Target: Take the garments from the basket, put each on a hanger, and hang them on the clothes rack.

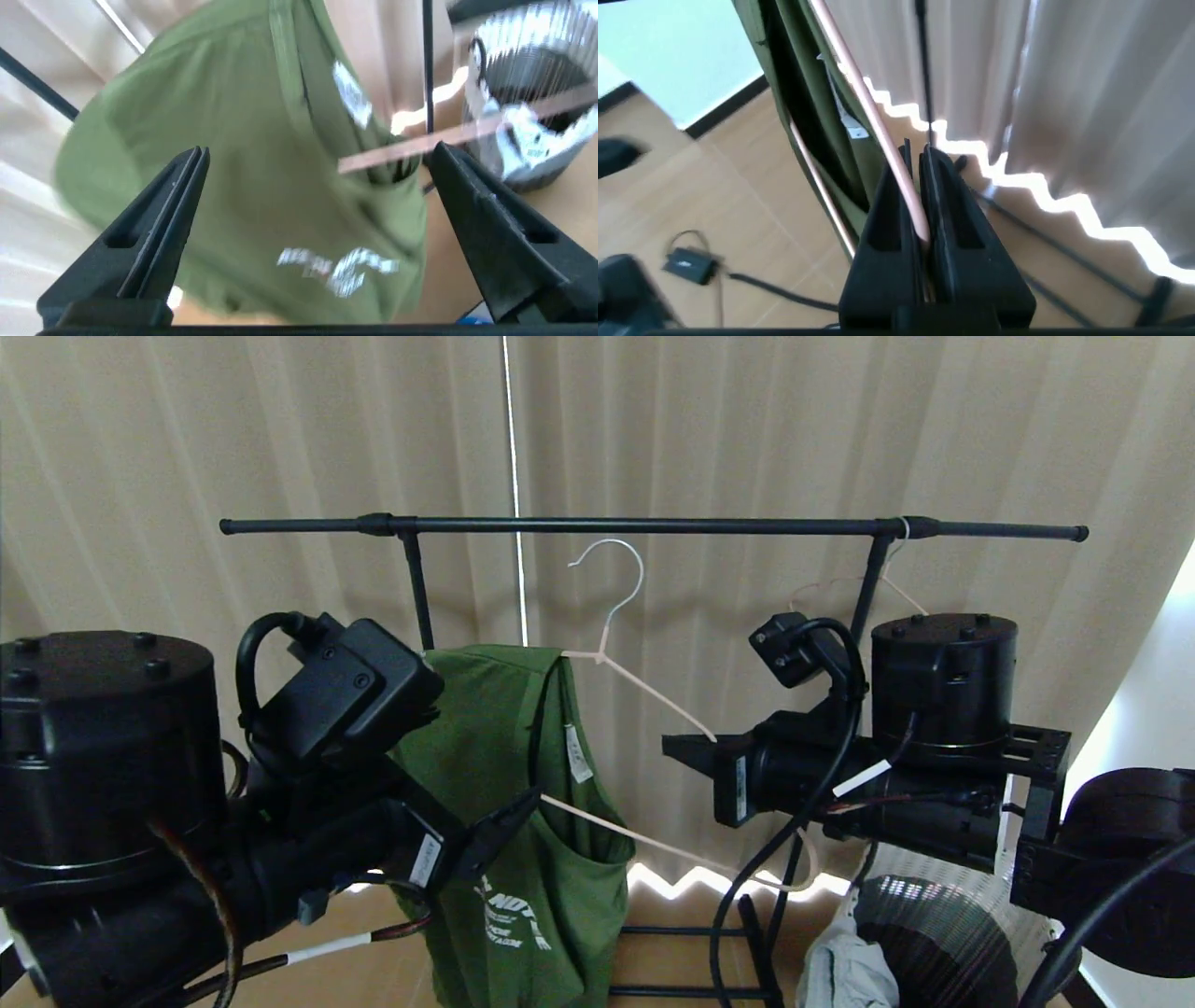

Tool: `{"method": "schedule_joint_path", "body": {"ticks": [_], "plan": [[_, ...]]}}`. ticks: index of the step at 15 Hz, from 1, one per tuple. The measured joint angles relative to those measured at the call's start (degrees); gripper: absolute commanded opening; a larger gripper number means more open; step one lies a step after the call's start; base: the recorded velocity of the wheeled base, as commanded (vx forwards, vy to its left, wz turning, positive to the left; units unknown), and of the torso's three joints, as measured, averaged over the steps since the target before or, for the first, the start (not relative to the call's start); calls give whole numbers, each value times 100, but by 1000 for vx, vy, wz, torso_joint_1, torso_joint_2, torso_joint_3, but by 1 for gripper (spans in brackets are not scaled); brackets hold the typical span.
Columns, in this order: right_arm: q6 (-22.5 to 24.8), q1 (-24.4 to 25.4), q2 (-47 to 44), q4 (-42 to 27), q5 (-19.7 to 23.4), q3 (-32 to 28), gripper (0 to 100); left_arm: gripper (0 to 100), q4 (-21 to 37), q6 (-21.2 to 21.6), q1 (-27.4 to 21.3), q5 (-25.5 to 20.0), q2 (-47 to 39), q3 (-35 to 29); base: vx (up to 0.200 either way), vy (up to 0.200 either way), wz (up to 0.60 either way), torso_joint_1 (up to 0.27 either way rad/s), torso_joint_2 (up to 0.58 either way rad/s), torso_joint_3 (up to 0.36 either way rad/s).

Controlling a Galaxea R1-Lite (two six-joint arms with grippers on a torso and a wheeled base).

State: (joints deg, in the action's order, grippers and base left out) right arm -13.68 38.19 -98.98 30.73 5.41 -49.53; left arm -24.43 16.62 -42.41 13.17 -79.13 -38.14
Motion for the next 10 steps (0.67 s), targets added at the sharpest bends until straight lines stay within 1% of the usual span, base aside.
{"method": "schedule_joint_path", "body": {"ticks": [1, 4, 6, 8, 10], "plan": [[148, -79, 30, -5, 0, 33, 0, 100, -1, 199, 16, -15, 102, 121, 0, 0, 0, 0, 0, 0], [811, -339, 229, -30, 0, 193, 0, 100, -34, 757, 126, -28, 444, 433, 0, 0, 0, 0, 0, 0], [1223, -516, 388, -52, 2, 325, 0, 100, -34, 1174, 311, -28, 639, 510, 0, 0, 0, 0, 0, 0], [1406, -623, 494, -57, 9, 467, 0, 100, -30, 1603, 540, -48, 733, 463, 0, 0, 0, 0, 0, 0], [1425, -663, 590, -63, 9, 585, 0, 100, -17, 1924, 716, -274, 780, 330, 0, 0, 0, 0, 0, 0]]}}
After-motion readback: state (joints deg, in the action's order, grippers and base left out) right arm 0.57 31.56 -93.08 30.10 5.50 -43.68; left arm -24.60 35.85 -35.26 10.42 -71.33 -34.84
